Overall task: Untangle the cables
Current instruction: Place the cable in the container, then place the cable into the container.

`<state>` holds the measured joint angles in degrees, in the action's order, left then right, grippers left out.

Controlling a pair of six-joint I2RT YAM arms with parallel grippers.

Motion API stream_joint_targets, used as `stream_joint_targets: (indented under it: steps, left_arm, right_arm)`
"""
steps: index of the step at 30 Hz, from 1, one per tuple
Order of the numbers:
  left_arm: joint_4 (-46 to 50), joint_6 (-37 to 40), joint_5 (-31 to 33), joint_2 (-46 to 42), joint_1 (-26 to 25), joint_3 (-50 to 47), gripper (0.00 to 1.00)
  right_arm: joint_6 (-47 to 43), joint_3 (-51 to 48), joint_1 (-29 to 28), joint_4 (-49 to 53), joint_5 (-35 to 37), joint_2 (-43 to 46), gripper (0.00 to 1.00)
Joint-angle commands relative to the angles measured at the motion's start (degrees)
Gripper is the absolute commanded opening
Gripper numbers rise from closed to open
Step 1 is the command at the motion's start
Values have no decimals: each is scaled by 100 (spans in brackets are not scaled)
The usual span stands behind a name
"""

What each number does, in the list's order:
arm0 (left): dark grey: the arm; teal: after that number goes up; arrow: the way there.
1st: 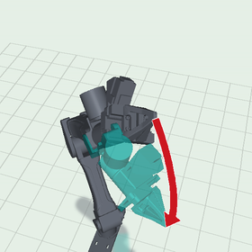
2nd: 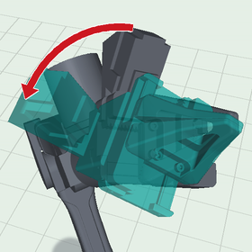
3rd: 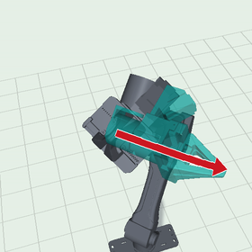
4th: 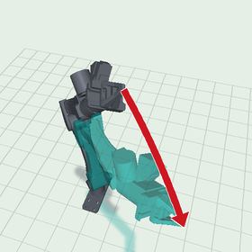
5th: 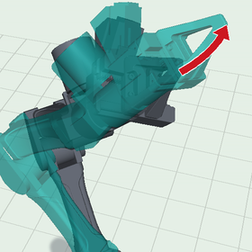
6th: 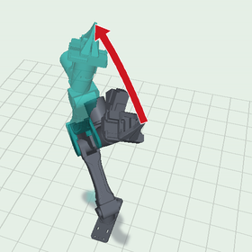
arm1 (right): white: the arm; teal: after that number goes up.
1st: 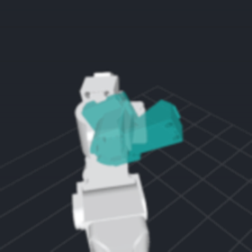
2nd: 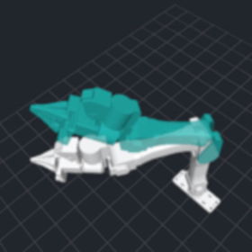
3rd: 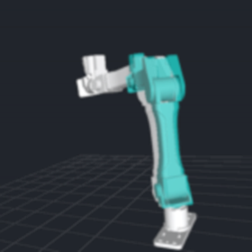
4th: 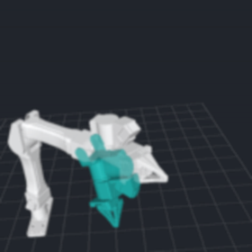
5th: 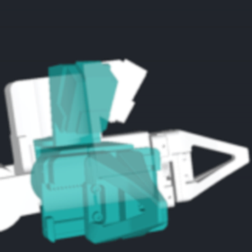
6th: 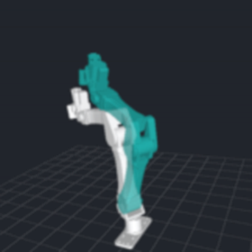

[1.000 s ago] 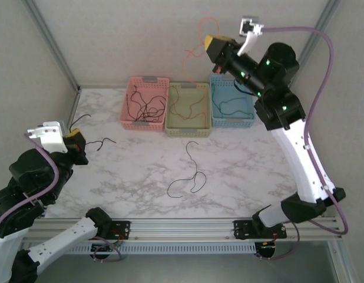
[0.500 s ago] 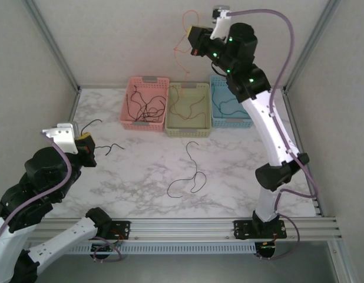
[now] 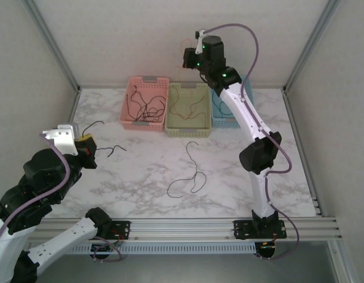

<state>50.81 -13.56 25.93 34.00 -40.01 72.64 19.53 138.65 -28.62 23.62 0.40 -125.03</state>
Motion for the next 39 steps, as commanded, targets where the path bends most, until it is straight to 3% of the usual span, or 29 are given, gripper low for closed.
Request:
stream_joint_targets:
  steps: [1, 5, 8, 10, 15, 16, 20, 23, 29, 39]
  left_arm:
    - [-128, -44, -141, -65, 46, 83, 0]
    - [-144, -6, -106, 7, 46, 75, 0]
    - [-192, 38, 28, 131, 45, 94, 0]
    - [-210, 91, 173, 278, 46, 157, 0]
    - [-544, 211, 324, 849, 45, 297, 0]
    - [-602, 221, 316, 989, 54, 353, 0]
    - [-826, 171, 316, 1674, 84, 688, 0]
    - [-1116, 134, 259, 2253, 261, 859, 0]
    - [-1709, -486, -892, 3890, 1466, 1124, 0]
    - [-2422, -856, -1020, 6914, 2262, 2686, 0]
  right_arm:
    - [226, -259, 17, 135, 100, -184, 0]
    - [540, -806, 15, 193, 89, -230, 1]
    - [714, -1313, 11, 162, -35, -81, 14]
    - [748, -1672, 2, 161, -12, 78, 27]
    - [583, -2201, 5, 302, 103, 474, 71]
    - [447, -2130, 0, 411, 8, 492, 73]
    - [122, -2125, -10, 838, -138, 920, 75]
    - [146, -3037, -4, 461, -187, 1848, 74]
    - [394, -5337, -21, -154, -397, 4148, 73]
    - [280, -7740, -47, 911, -831, 7088, 72]
